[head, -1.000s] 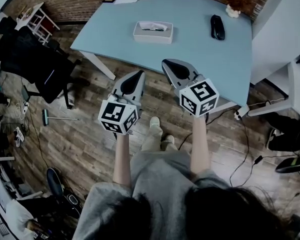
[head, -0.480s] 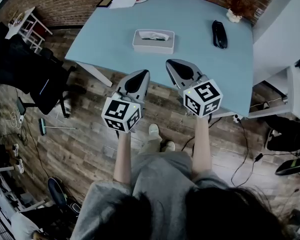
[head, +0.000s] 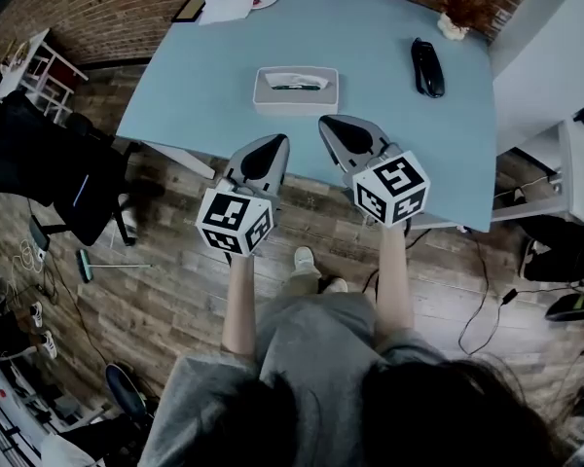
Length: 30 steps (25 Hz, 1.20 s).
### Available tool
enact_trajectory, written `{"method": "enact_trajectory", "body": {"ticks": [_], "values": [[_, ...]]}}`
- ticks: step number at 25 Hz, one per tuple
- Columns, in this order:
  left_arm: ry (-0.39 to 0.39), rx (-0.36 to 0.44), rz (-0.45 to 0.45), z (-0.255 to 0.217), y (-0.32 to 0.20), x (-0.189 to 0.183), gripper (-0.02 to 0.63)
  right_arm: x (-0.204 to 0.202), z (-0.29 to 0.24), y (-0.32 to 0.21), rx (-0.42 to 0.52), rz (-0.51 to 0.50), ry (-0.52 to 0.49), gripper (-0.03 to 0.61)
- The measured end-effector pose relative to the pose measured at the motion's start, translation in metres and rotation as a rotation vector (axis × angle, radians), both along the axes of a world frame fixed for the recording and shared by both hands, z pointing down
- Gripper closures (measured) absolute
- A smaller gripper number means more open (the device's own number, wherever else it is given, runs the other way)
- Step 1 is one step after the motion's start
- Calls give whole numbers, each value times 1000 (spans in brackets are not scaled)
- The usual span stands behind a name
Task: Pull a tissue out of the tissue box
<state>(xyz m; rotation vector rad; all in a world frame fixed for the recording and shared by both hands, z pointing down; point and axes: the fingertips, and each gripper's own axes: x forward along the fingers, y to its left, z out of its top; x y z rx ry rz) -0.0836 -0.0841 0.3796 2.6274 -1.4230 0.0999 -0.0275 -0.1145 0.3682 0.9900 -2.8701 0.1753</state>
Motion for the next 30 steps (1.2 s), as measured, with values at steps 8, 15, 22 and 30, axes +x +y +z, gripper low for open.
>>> {"method": "enact_trajectory", "body": {"ticks": [8, 15, 22, 30], "values": [[11, 4, 72, -1, -29, 6, 611, 9, -1, -25, 3, 67, 32, 580], [19, -3, 99, 5, -38, 7, 611, 11, 6, -30, -2, 110, 52, 580], [28, -35, 74, 18, -47, 0, 611, 7, 20, -41, -36, 101, 56, 580], [41, -61, 6, 24, -80, -8, 611, -5, 26, -82, -49, 28, 114, 580]]}}
